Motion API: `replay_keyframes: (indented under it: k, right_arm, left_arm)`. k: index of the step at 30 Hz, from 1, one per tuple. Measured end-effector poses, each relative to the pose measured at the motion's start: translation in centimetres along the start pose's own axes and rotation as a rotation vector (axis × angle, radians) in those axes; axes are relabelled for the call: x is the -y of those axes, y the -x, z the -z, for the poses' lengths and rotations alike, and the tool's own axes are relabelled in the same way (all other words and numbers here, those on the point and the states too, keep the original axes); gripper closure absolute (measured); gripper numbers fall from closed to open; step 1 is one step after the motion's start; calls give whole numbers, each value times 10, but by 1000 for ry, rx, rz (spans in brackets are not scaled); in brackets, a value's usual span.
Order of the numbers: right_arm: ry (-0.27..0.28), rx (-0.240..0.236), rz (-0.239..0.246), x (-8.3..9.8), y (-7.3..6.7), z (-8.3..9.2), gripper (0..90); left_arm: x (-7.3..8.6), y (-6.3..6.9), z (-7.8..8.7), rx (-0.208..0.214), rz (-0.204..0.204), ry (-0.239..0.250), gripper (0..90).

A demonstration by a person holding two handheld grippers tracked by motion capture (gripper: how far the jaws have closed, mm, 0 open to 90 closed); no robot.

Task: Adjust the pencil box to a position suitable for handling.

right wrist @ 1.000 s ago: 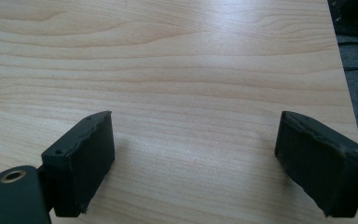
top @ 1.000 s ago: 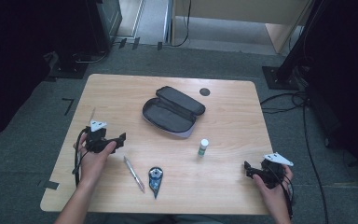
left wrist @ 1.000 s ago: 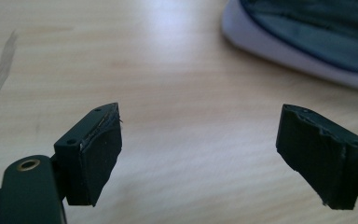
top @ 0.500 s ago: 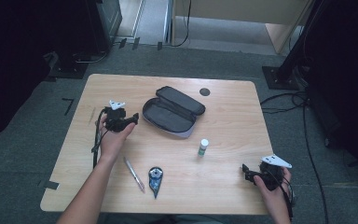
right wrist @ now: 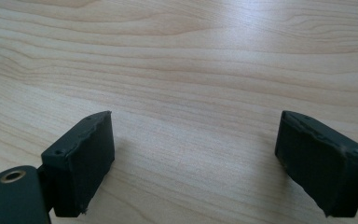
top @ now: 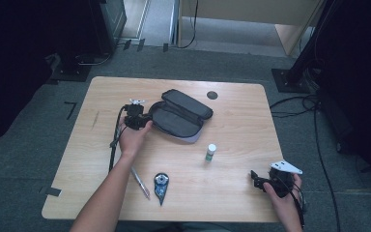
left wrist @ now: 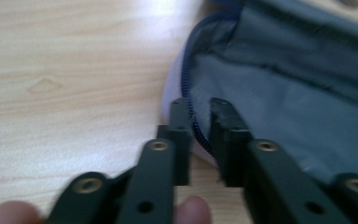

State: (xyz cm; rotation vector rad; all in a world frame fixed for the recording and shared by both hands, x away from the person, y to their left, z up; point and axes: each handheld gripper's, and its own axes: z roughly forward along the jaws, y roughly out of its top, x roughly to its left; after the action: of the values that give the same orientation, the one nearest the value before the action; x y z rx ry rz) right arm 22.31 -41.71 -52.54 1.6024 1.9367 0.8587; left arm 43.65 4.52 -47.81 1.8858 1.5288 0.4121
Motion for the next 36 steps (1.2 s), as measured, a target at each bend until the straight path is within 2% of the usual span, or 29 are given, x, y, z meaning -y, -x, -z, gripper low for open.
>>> replay_keyframes:
  k: [2,3,7,9,11,14,16,18,19,21,23,25,26,28,29,30,31,36]
  right_arm:
    - [0,-3,4,0,0,0,116]
    - [-1,-7,7,0,0,0,115]
    - [0,-9,13,0,1,0,115]
    - [-2,-12,12,0,1,0,115]
    - [-1,-11,14,0,1,0,115]
    - [-2,-12,11,0,1,0,115]
    - [-2,-12,11,0,1,0,115]
    - [-2,-12,11,0,1,0,115]
    - [-2,-12,11,0,1,0,115]
    - [-2,-12,12,0,1,0,115]
    - [-2,-12,12,0,1,0,115]
    - [-2,-12,12,0,1,0,115]
    - [-2,-12,12,0,1,0,115]
    - [-2,-12,12,0,1,0,115]
    - [-2,-13,12,0,1,0,115]
    - [-2,-16,14,-1,1,0,115]
    - [-2,-17,15,-1,1,-1,115]
    - [-2,-20,15,-1,1,-1,115]
  left_arm:
    - [2,0,-1,10,-3,-16,886]
    - [5,2,2,37,11,-32,895]
    - [13,6,9,49,7,-35,895]
    - [21,7,18,63,46,-25,893]
    - [29,8,23,69,55,-22,891]
    - [46,9,33,82,44,-37,875]
    - [50,10,36,85,31,-51,858]
    - [53,13,40,94,0,-61,770]
    - [52,14,41,93,-13,-58,699]
    - [46,14,41,62,-30,-49,557]
    - [38,13,38,41,-25,-35,503]
    - [29,9,29,23,-12,-43,479]
    - [26,8,25,27,-3,-45,480]
    - [23,8,18,26,-12,-64,536]
    - [23,9,15,27,-24,-84,595]
    - [24,10,14,15,-32,-91,743]
    - [25,11,15,4,-37,-90,784]
    - [37,12,29,-23,-49,-58,808]
